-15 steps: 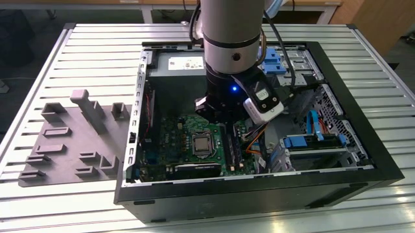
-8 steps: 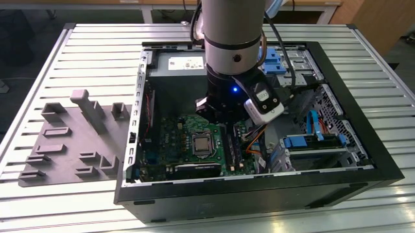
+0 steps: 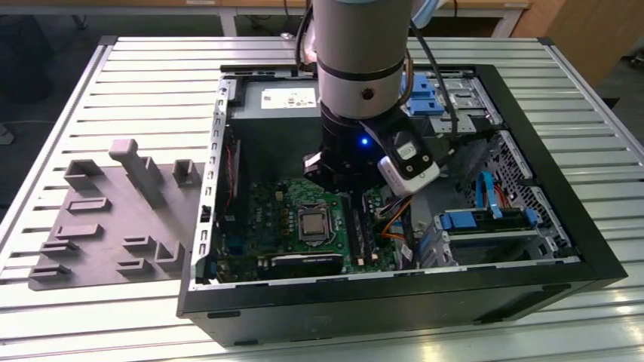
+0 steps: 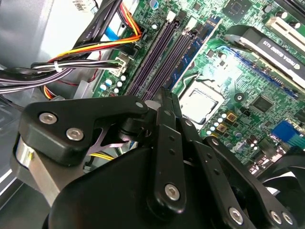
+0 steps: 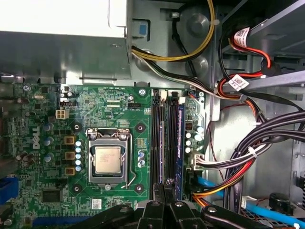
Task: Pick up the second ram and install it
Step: 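Insert the second ram into the second slot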
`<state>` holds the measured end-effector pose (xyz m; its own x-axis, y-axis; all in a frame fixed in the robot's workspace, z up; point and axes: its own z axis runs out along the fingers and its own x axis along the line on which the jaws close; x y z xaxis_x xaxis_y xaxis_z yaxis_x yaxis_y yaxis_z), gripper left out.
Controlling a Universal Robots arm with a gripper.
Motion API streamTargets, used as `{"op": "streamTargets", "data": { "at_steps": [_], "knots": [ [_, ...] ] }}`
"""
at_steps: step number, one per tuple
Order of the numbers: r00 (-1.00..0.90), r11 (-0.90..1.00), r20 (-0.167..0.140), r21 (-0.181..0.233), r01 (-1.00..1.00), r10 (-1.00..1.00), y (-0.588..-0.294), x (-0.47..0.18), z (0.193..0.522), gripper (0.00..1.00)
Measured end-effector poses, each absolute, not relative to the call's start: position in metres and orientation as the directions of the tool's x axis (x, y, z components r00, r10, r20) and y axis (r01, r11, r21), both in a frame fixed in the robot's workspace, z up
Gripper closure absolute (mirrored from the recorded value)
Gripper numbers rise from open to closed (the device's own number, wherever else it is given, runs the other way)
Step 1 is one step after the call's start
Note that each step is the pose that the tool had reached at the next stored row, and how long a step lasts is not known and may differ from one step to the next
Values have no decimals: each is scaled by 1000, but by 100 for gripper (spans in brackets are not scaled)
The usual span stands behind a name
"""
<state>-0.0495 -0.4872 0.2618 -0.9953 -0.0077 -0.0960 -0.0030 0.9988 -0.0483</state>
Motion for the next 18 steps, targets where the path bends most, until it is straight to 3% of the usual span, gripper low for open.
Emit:
{"op": "streamTargets", "data": {
  "at_steps": [18],
  "knots": [
    [-995,999,-95,-48,-3,-8,-487,-49,254,89]
  ]
}}
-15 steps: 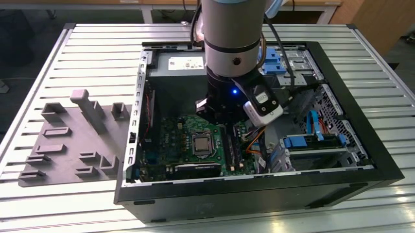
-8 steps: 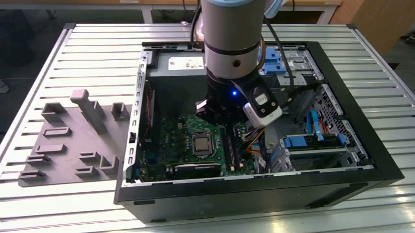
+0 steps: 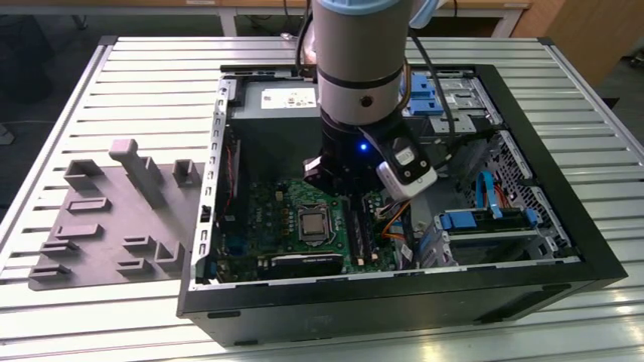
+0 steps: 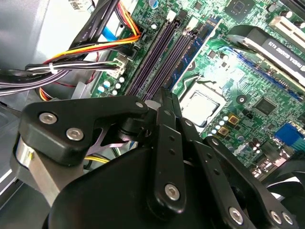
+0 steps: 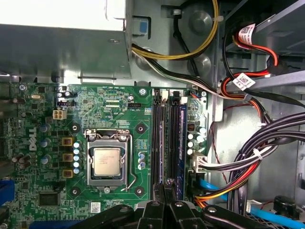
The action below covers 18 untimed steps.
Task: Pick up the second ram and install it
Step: 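Insert the second ram into the second slot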
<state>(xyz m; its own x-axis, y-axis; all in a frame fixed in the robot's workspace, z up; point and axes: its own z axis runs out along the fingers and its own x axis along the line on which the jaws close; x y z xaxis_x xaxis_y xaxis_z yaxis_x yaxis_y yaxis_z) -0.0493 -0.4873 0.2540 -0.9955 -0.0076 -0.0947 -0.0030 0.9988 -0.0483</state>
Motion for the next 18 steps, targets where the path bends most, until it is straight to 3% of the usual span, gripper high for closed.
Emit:
{"op": "streamTargets", "data": {
  "at_steps": [18],
  "knots": [
    [-996,999,-93,-48,-3,-8,-487,-49,248,89]
  ]
}}
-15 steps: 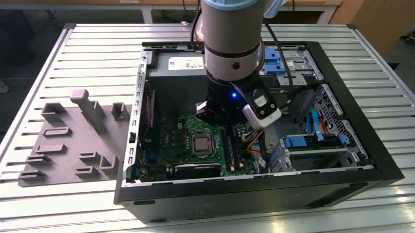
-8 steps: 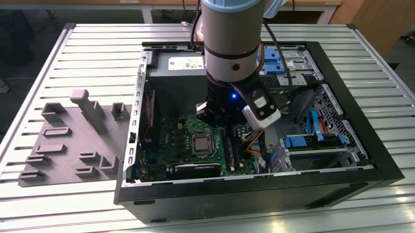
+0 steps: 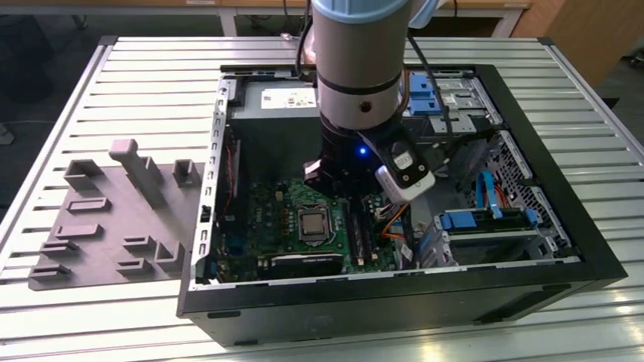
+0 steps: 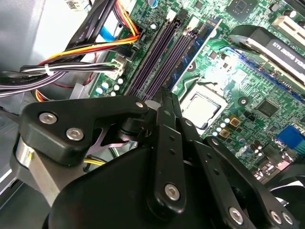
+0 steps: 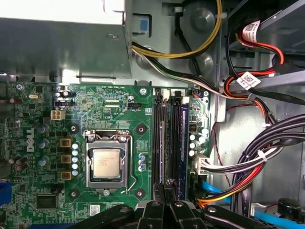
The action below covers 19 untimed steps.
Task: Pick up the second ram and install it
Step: 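Insert the second ram into the second slot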
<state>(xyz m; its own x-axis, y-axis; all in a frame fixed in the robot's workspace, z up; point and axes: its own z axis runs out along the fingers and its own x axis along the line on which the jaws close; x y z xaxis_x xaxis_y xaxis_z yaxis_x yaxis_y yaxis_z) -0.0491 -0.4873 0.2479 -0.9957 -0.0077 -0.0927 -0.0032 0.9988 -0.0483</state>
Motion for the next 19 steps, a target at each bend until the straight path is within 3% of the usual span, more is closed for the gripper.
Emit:
{"op": "streamTargets", "data": {
  "at_steps": [9,19],
  "knots": [
    [-996,999,-90,-48,-3,-8,-487,-48,245,89],
    [-996,1000,-91,-11,-3,-4,-487,-48,244,89]
  ]
}}
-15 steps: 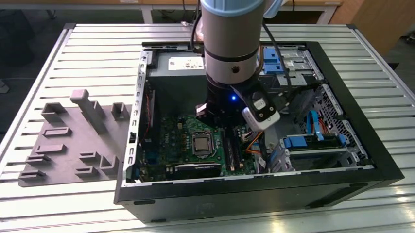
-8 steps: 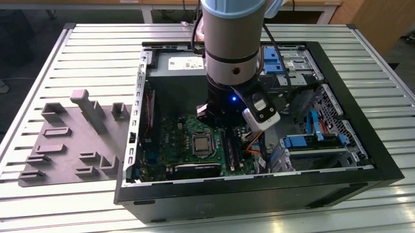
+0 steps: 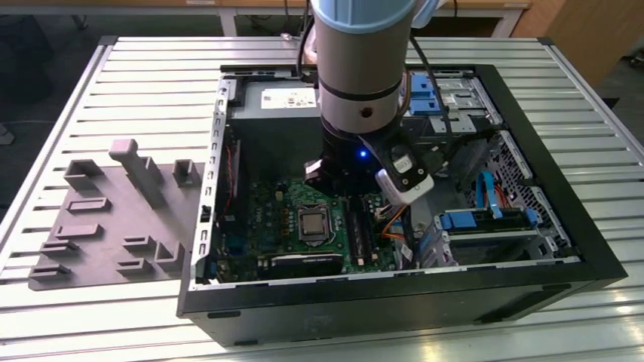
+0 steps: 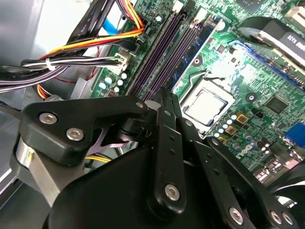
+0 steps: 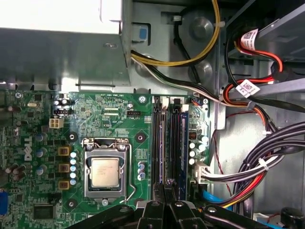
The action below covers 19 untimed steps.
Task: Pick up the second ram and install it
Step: 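Insert the second ram into the second slot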
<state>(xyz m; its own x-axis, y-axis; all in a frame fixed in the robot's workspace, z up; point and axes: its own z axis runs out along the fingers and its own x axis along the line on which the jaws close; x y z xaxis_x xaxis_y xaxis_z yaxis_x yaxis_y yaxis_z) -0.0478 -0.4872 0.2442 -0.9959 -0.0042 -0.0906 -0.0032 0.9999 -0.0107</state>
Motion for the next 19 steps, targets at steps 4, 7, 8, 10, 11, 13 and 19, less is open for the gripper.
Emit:
{"op": "streamTargets", "data": {
  "at_steps": [4,7,8,10,11,13,19],
  "knots": [
    [-996,1000,-91,-2,-3,-3,-487,-48,243,89],
    [-996,1000,-91,10,-3,-2,-487,-48,243,89],
    [-996,1000,-91,17,-3,-2,-487,-48,243,89],
    [-996,1000,-91,22,-3,-1,-487,-48,243,89],
    [-996,1000,-91,22,-3,-1,-487,-48,243,89],
    [-996,1000,-91,22,-3,-1,-487,-47,242,89],
    [-996,1000,-91,27,-3,-1,-487,-46,240,89]
  ]
}}
